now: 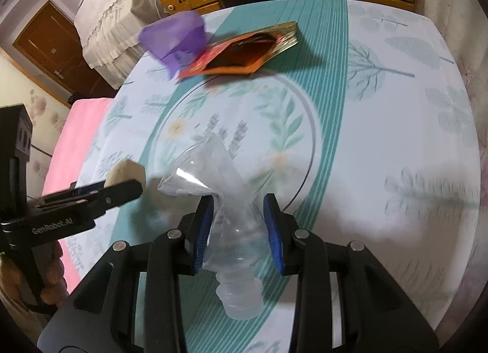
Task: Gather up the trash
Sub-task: 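Lift the beige box and clear bottle off the table toward the bin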
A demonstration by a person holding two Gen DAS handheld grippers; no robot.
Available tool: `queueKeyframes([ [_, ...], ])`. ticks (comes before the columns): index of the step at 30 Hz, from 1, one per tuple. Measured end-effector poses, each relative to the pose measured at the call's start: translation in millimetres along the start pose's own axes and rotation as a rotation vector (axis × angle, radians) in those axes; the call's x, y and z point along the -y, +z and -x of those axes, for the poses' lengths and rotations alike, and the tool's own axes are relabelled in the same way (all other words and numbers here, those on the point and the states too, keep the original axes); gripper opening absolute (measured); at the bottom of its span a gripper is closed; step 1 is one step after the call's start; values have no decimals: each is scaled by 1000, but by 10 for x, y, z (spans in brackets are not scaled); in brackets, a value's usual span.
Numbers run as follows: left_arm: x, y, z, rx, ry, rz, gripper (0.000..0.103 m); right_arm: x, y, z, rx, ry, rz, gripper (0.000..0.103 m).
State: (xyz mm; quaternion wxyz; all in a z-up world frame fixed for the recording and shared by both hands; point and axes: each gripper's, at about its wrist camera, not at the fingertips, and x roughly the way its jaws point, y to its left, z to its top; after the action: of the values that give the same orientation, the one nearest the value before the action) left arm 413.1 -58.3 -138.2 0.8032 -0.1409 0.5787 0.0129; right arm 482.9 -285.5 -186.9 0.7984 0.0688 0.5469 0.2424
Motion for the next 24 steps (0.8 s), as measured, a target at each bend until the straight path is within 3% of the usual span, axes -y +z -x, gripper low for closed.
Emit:
queueKeyframes([
  [8,-194,-695,861,79,-61,-151,62,-725,-782,503,17,-5,-25,31],
  [14,-828,-1556,1554,132,-114,-322,62,-1503,-1739,891,55,-62,-95,31],
  [20,-1254,-2371,1859,129,-125,-471,62,-2131,-2640,1036,79,-118,-197,31],
  [24,-1430,-2790,1918,99,-147,-508,62,-2421,-3148,1056,47,-158,-241,31],
])
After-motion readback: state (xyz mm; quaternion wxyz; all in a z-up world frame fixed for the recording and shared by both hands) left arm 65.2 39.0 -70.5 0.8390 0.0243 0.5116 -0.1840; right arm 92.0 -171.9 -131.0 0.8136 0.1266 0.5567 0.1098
